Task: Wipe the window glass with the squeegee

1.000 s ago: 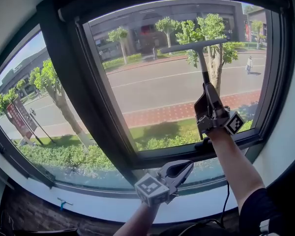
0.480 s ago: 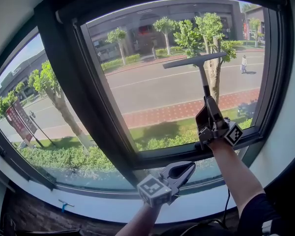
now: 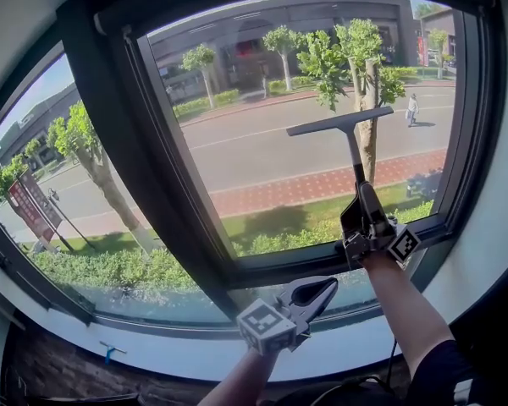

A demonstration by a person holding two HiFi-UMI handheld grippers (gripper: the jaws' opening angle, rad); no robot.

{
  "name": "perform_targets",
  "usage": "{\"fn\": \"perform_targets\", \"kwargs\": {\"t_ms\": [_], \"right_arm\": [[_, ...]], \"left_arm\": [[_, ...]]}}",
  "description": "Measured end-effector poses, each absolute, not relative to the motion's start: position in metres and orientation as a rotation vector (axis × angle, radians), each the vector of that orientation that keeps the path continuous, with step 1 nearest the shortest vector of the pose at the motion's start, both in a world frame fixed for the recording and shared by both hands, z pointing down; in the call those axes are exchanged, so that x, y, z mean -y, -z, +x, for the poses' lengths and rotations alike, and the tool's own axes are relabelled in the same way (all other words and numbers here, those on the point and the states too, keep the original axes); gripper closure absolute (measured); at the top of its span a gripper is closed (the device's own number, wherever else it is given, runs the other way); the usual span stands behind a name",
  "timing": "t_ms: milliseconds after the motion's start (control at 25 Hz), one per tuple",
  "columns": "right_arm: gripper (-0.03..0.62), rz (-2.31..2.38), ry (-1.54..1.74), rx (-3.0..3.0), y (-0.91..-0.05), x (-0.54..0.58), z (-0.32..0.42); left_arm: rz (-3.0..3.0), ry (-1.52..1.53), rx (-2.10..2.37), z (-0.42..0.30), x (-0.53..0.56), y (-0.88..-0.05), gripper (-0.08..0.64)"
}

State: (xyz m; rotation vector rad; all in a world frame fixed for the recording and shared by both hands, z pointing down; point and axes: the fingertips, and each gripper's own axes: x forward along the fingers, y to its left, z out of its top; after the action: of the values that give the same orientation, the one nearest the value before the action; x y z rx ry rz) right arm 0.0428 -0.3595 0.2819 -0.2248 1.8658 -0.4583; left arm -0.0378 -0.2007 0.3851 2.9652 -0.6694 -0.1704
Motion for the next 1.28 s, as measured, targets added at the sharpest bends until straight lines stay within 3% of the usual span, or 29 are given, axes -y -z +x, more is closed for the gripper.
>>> {"fn": "perform_targets", "kwargs": {"t_ms": [680,960,1280], "right_arm": [[0.437,-0.293,0.551,-1.807,-0.353,0.351,0.041],[0.438,-0.256,0.700,-1.691,-0.343,0.328,0.024],[0.437,-0.364,0.661,-1.771,-0.413,0.338,0.036]], "left_arm": [[2.932,0.156,0.669,-0.037,0.202,-0.399,0.557],[2.923,0.150,0.679,-0.040,0.204,-0.404,0.557],[2.925,0.145,0.671,-0.040,0.205,-0.405,0.557]]}}
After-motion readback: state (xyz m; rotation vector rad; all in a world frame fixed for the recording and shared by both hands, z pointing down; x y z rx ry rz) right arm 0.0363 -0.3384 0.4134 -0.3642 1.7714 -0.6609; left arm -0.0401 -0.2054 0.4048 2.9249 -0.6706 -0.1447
